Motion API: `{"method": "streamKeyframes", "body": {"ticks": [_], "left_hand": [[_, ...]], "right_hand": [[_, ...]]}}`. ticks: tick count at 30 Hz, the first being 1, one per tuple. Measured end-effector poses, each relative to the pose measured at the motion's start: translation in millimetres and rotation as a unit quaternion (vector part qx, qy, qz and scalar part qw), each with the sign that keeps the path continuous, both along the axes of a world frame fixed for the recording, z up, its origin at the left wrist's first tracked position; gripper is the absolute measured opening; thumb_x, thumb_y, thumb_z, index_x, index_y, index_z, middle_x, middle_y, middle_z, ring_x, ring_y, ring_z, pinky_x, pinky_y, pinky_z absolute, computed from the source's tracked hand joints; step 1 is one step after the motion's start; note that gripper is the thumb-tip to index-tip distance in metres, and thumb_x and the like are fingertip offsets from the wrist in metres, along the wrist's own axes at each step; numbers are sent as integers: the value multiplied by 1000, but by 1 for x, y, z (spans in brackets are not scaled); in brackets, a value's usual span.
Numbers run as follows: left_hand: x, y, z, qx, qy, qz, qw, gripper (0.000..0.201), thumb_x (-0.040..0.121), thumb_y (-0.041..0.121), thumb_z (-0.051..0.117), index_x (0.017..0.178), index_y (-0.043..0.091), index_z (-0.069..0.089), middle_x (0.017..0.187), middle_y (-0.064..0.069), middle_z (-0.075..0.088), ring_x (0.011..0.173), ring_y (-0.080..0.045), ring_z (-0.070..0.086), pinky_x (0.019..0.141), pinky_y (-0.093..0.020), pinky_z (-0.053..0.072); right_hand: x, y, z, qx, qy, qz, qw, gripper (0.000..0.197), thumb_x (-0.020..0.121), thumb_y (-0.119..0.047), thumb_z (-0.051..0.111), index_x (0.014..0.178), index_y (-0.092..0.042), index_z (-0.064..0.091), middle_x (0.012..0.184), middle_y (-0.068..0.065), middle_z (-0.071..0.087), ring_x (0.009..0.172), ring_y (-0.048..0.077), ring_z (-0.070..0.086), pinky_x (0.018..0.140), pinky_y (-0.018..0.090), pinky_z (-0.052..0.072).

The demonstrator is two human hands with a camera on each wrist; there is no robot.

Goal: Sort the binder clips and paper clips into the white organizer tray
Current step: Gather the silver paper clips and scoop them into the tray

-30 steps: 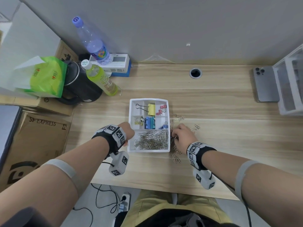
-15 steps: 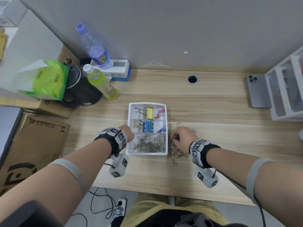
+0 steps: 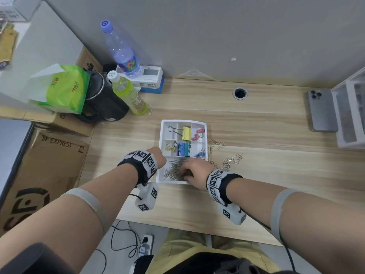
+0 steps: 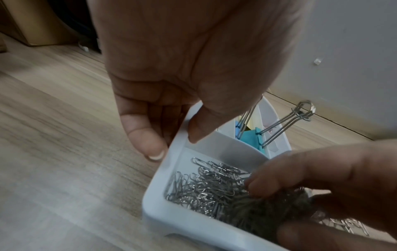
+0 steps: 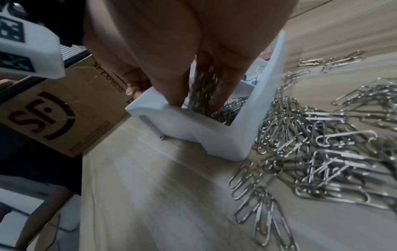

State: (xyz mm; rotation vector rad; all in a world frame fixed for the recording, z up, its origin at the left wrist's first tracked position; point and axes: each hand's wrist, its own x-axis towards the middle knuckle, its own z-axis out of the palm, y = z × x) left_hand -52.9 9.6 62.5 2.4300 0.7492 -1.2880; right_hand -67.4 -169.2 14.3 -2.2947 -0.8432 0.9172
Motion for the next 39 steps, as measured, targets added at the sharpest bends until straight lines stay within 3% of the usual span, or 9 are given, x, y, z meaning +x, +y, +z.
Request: {"method": "streamKeyframes", "body": {"ticks": [7,12,15,17,21,24,29,35,39], "left_hand": [[5,-1,7,-2,21,-12,1000,30,88,-5,37,64,12,35,52,-8,37,41,-21,38,40,-24,30],[6,1,9,-2,28,-7,1000,25,87,-4,39,66,10,39,51,-8,42,40,-20,42,38,-20,33],[6,1,10,-1,25,1,1000,20,86,-4,39,71,9,40,53,-8,41,40,-20,42,38,-20,33],[4,4,10,9,22,0,1000,22,85,-4,39,68,10,39,51,-8,41,39,-20,41,39,-20,31],[-1,13,8,27,17,6,999,26,85,-4,38,64,10,36,51,-7,37,40,-19,36,40,-20,28],[-4,18,5,47,18,-4,999,29,89,-2,38,63,11,36,54,-6,37,46,-18,35,43,-23,27],[-4,19,1,44,18,-5,999,31,90,-3,37,63,11,36,55,-6,37,47,-18,34,45,-25,28],[-3,19,4,42,25,1,999,29,91,-2,38,64,8,40,57,-10,48,50,-21,47,45,-25,35],[-4,19,3,42,14,0,999,30,92,-2,38,63,9,39,58,-8,43,52,-19,40,48,-24,31]], "right_hand": [[8,-25,10,-10,-27,51,998,52,90,-10,48,139,-25,51,141,-4,55,128,19,51,106,35,44],[20,-46,17,9,-66,-4,998,42,81,-12,53,120,-20,63,102,-5,67,92,16,61,82,36,54],[32,-57,10,-13,-96,-50,994,39,83,-11,52,121,-18,61,110,-2,63,100,17,58,86,28,49],[43,-64,1,-59,-96,-92,989,46,84,-14,54,130,-17,53,121,1,56,109,19,53,95,32,49],[61,-74,-11,-159,-68,-137,975,65,82,-42,58,140,-19,40,130,5,44,120,22,40,102,40,43],[67,-72,-15,-184,-66,-123,973,67,80,-46,55,140,-22,36,134,5,40,126,24,35,105,44,39],[62,-61,-20,-183,-75,-62,978,67,75,-26,58,140,-24,39,140,2,39,130,23,34,106,45,38],[44,-63,-18,-161,-49,51,984,57,75,-19,62,130,-23,51,125,-1,46,116,20,41,98,39,44],[41,-70,-11,-148,-19,56,987,46,79,-15,58,124,-25,59,116,-3,49,110,18,45,89,35,47]]}}
